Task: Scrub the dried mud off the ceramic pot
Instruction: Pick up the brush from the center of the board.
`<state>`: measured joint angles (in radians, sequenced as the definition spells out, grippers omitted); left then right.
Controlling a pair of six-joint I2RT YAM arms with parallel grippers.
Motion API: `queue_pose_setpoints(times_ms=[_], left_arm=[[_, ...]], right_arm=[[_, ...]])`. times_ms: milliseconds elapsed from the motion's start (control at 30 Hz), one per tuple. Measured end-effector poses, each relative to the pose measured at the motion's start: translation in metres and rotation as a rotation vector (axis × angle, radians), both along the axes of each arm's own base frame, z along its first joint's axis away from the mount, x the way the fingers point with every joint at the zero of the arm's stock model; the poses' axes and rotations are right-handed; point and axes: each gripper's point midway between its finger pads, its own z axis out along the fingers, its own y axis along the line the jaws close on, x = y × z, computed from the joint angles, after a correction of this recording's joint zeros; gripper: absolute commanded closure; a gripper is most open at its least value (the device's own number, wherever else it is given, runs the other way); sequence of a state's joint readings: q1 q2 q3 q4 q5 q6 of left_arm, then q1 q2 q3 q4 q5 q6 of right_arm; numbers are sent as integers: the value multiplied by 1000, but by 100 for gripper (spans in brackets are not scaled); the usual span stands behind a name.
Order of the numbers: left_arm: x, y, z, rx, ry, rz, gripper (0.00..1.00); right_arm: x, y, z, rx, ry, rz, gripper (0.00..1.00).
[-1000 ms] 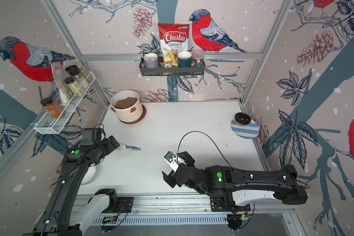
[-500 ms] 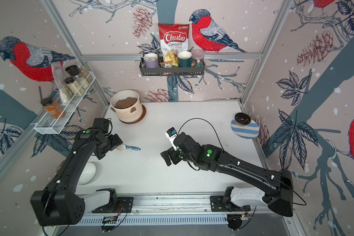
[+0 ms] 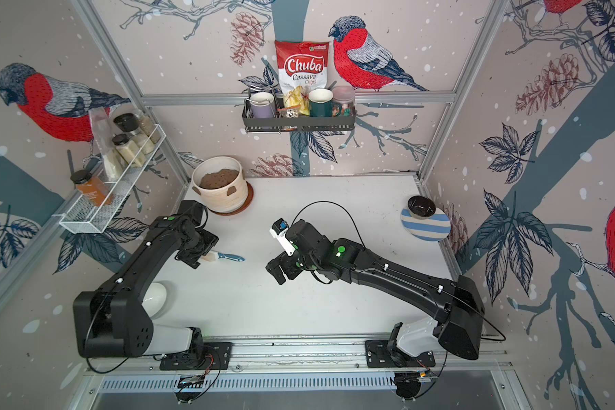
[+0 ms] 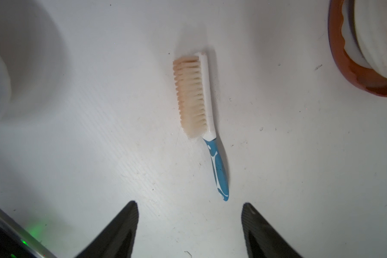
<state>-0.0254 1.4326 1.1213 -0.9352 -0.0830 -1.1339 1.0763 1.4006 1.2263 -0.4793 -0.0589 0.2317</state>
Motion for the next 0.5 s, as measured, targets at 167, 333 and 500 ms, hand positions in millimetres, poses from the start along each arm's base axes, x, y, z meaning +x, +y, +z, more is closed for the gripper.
queue_pose_setpoints(times_ms=[167, 333, 500], left_arm=[[16, -6, -21, -18, 41, 60, 30], [22, -12, -43, -35, 82, 102, 36], [32, -17, -58, -46, 116, 120, 41]], right_arm=[[8, -4, -3, 7, 10, -13, 0], [16, -7, -3, 5, 5, -28, 0], [12, 2, -10, 1, 11, 6, 0]])
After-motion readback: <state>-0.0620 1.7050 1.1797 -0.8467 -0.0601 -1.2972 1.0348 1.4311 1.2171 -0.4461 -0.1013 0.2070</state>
